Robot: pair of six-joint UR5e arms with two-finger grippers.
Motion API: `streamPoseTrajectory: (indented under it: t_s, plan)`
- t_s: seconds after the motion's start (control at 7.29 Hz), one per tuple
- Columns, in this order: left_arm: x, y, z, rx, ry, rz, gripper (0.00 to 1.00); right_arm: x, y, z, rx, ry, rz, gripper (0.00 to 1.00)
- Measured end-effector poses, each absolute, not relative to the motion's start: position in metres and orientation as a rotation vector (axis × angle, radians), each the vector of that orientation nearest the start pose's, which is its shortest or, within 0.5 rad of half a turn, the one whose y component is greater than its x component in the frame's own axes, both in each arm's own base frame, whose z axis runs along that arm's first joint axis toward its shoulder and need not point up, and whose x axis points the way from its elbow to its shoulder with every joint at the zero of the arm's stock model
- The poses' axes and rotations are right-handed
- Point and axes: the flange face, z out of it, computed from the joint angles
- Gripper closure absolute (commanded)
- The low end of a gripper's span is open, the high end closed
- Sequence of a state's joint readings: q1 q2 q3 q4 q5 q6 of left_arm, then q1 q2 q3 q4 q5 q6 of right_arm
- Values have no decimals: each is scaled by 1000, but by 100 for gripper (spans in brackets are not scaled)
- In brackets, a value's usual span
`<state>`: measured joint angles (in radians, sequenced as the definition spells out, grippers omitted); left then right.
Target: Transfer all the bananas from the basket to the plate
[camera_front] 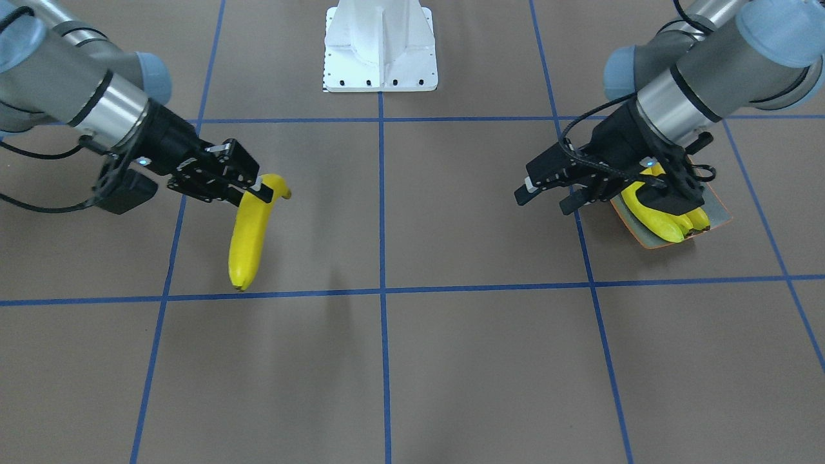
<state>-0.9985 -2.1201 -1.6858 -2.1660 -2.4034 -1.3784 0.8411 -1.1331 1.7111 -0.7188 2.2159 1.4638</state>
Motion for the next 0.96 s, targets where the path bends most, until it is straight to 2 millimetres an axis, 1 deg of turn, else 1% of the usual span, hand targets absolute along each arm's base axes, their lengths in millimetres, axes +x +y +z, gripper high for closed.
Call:
streamPoseTrajectory:
  t_s: [0.14,0.27,0.41,0.55,0.69,0.96]
  plan:
    - [302,-550,191,58,1399,-139,0,-376,-480,225,203,-1514,146,100]
    - [312,-542,180,55,1440,-123,0,-395,-465,206,217,-1577,164,100]
    - [318,-536,174,63,1484,-104,0,-410,-452,192,217,-1641,186,100]
    - [323,-532,172,79,1527,-83,0,-423,-439,185,214,-1701,198,100]
    - [328,-528,169,93,1573,-69,0,-431,-429,183,203,-1755,198,100]
    - [340,-517,163,106,1652,-46,0,-436,-415,178,180,-1844,183,100]
